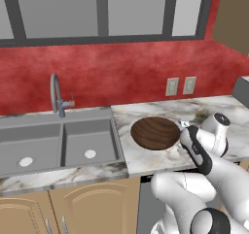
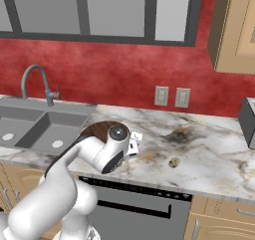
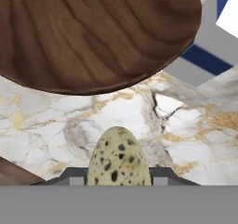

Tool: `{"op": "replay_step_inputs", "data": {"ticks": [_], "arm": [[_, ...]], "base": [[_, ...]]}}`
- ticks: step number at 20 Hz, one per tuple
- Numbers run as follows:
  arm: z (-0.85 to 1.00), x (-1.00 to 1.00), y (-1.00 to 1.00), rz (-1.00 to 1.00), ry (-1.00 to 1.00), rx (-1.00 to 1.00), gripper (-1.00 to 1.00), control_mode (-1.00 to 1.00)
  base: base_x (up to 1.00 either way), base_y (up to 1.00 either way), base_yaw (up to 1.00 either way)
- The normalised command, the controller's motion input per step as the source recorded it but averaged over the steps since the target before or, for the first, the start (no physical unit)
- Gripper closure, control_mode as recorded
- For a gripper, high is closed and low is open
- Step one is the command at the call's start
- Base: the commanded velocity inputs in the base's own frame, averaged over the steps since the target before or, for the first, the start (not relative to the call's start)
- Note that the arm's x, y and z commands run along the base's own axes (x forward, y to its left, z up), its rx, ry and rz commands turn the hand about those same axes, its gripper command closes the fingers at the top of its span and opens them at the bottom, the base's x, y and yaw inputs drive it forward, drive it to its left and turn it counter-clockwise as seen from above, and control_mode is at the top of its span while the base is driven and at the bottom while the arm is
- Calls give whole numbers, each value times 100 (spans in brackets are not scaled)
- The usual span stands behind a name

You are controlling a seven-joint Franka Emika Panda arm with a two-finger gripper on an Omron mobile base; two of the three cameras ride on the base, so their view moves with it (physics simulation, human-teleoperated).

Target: Gather the eggs and milk located in the vicinity of the sink area and place them right next to the bowl.

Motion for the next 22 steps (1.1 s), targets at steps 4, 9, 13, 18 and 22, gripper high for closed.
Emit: {"op": "replay_step_inputs", "data": {"ticks": [4, 9, 13, 18, 22], "arm": [[-19, 0, 9, 0, -1, 3, 100, -100], [-15, 0, 11, 0, 0, 4, 100, -100], [-13, 0, 13, 0, -1, 4, 100, -100], [-13, 0, 9, 0, 0, 4, -100, -100], [-5, 0, 1, 0, -2, 2, -100, -100]], "base": [[0, 0, 0], [0, 0, 0], [0, 0, 0], [0, 0, 0], [0, 0, 0]]}}
